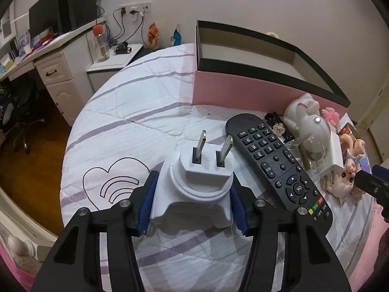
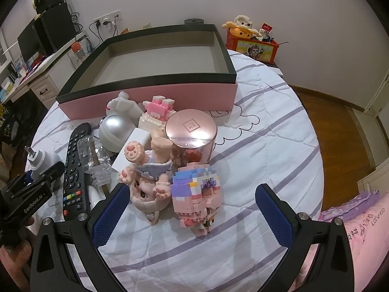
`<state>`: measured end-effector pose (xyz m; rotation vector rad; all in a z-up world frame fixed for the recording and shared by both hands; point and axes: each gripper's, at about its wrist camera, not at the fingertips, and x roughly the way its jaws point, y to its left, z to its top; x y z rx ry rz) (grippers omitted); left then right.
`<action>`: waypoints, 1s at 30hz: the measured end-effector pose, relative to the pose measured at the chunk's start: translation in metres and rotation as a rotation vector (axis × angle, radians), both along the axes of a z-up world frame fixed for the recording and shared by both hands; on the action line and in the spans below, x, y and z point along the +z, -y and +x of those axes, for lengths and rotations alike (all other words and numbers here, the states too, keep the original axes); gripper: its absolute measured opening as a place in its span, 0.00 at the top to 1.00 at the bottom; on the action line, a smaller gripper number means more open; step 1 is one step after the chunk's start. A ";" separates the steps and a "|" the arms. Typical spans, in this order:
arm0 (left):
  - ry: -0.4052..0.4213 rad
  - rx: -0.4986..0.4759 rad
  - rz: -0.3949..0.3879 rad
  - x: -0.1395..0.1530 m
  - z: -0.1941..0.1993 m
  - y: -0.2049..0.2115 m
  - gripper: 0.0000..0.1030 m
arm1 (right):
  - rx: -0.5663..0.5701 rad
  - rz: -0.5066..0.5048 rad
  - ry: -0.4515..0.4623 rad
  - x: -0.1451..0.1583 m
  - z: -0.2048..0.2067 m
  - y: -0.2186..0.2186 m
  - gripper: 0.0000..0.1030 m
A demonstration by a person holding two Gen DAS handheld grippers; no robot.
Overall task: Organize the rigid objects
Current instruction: 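Lift the white plug adapter with the left gripper while the right gripper approaches the pink block pig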
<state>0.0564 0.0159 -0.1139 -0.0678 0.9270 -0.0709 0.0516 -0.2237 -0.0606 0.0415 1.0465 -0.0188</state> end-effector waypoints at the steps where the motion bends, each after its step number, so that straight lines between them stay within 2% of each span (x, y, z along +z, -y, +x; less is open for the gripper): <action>1: 0.002 -0.004 0.002 0.000 -0.001 0.000 0.47 | -0.002 0.001 0.000 0.000 -0.001 0.001 0.00; 21: 0.057 -0.025 -0.014 0.023 -0.010 -0.003 0.47 | -0.010 0.038 0.024 0.002 -0.004 0.005 0.00; 30: 0.024 -0.027 -0.014 0.014 -0.001 0.000 0.47 | -0.035 0.030 0.027 0.006 -0.012 0.017 0.00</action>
